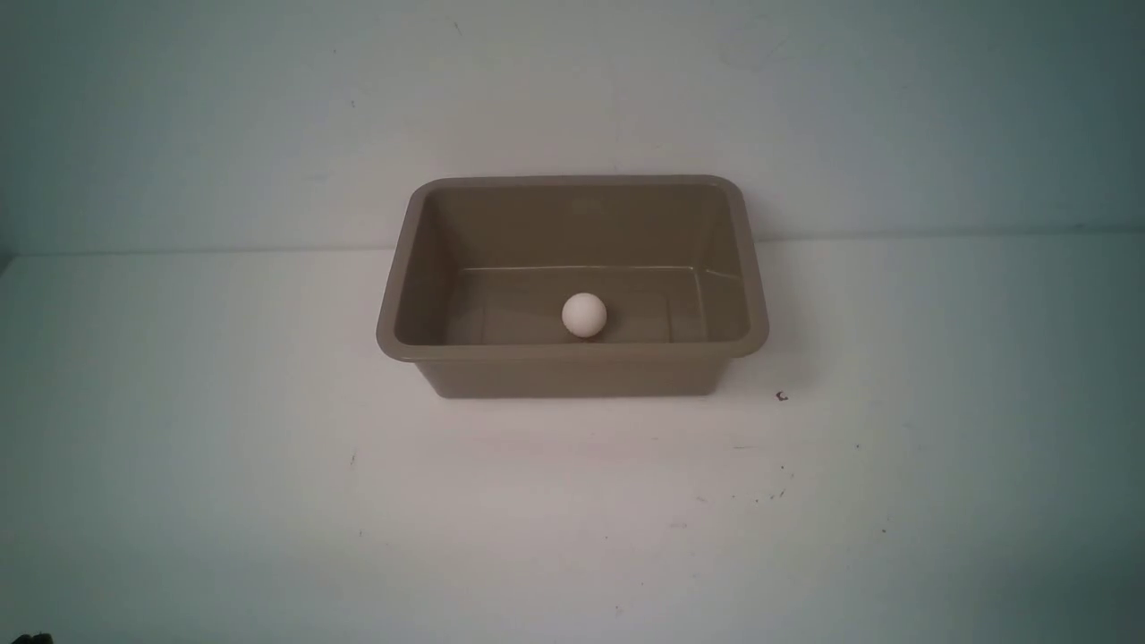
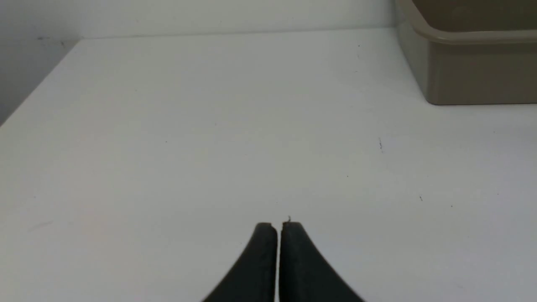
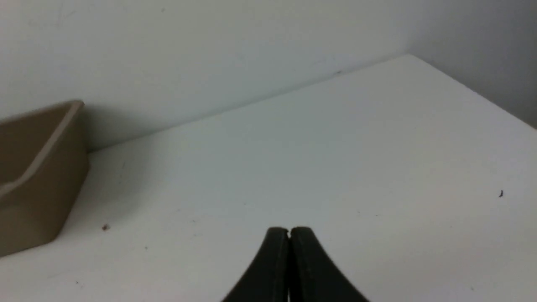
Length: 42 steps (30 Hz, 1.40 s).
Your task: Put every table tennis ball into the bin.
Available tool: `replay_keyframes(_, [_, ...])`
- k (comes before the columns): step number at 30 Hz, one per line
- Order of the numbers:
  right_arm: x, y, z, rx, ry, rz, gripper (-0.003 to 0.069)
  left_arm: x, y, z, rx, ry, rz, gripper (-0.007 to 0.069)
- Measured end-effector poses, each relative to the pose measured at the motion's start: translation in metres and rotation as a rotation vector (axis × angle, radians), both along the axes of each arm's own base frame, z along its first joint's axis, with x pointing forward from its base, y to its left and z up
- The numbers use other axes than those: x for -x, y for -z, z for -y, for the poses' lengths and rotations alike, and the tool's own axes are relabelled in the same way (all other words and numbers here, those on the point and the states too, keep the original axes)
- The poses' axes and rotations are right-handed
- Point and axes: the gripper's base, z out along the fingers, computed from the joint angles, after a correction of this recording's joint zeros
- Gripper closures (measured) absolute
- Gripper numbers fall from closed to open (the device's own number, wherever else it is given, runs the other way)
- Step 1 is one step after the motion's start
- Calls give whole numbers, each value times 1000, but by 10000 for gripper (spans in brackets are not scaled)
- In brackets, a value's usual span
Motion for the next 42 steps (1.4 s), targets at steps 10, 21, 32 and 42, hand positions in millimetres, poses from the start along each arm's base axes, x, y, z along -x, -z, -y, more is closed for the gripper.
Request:
replay_keyframes(10, [-1,0,-6,132,-96,-25,676,0,0,0,0,0,-2,629])
replay_keyframes(21, [-1,0,-7,154,-109,-27,676,0,0,0,0,0,-1,629])
replay_keyframes(32, [-1,0,-7,154,-109,-27,676,0,0,0,0,0,-1,629])
replay_keyframes(42, [-1,0,-7,157,-110,-28,676,0,0,0,0,0,-1,629])
